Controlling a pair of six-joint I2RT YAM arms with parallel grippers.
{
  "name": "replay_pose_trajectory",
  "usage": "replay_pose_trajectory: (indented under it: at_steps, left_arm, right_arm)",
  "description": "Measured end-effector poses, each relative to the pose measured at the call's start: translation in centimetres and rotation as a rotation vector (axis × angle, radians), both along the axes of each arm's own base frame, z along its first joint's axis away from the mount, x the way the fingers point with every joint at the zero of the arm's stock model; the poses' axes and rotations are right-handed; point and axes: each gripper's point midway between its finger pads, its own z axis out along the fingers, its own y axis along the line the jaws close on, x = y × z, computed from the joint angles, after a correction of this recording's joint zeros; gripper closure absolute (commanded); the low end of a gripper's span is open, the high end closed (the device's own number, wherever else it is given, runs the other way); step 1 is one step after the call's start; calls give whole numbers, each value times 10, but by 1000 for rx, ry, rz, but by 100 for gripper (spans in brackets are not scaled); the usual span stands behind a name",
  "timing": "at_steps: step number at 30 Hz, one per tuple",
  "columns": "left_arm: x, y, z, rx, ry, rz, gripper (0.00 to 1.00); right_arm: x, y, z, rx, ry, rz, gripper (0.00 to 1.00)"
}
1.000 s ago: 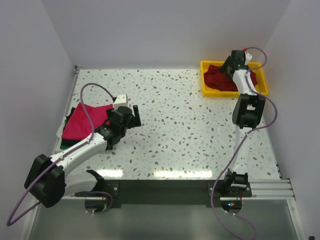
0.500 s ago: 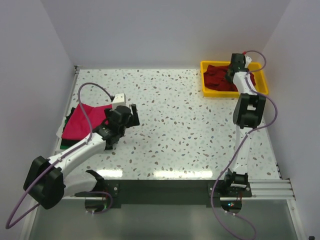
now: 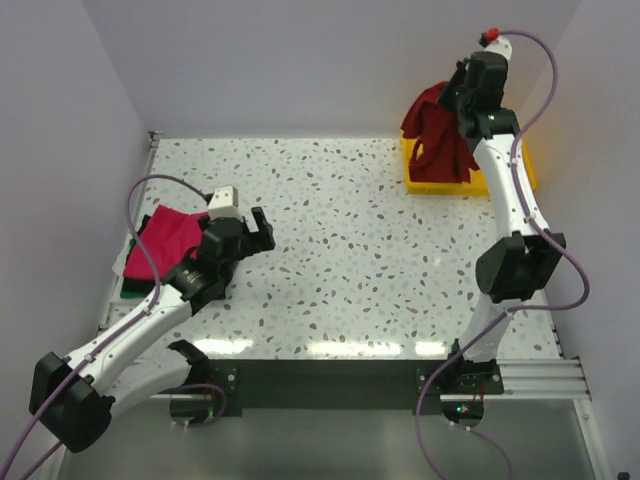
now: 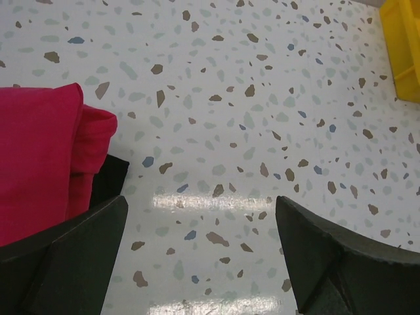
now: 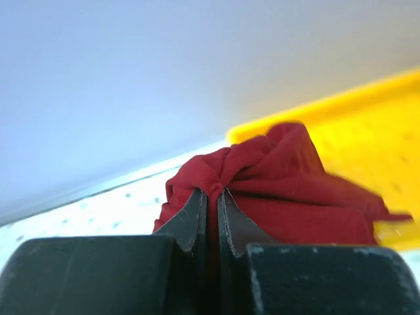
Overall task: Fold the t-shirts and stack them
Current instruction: Move the tshirt to the center of the board
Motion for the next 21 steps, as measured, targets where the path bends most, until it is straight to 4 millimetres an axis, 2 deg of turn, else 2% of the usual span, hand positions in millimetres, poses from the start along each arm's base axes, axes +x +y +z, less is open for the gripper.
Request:
replay_pose_trajectory:
  at_steps: [3,4,5,9,11,13,15,16,17,18,19,21]
  left_arm:
    - [-6,2,4,-27,-12,-2,0]
    - [-8,2,4,-33,-12,-4,0]
    - [-10,3,4,-37,-11,-4,0]
    - [-20,7,2,-63,3,7,0]
    - [-24,10,3,-77,9,15,0]
    - [-28,12,5,-94,13,26,0]
    - [-33,16,6,-105,16,41,0]
    - [-35,18,6,-108,19,50,0]
    - [-38,21,6,-109,21,61,0]
    - [-40,23,6,-113,23,70,0]
    - [-42,26,6,-115,27,80,0]
    - [-46,29,6,-118,29,90,0]
  right_arm:
    - [-21,62,71,-35,-124,153,100]
    - [-28,79,86,-43,-151,193,100]
    - [-42,105,104,-53,-185,262,100]
    - [-101,179,148,-31,-261,504,100]
    - [-124,192,162,-13,-292,578,100]
    - [-145,190,167,0,-300,607,100]
    - [-161,178,158,2,-283,591,100]
    - [-167,170,144,4,-257,571,98]
    - [-174,161,125,6,-220,548,83]
    - [-181,149,100,19,-160,515,74]
    - [-184,140,76,33,-110,489,72]
    - [-192,103,-2,71,47,382,52]
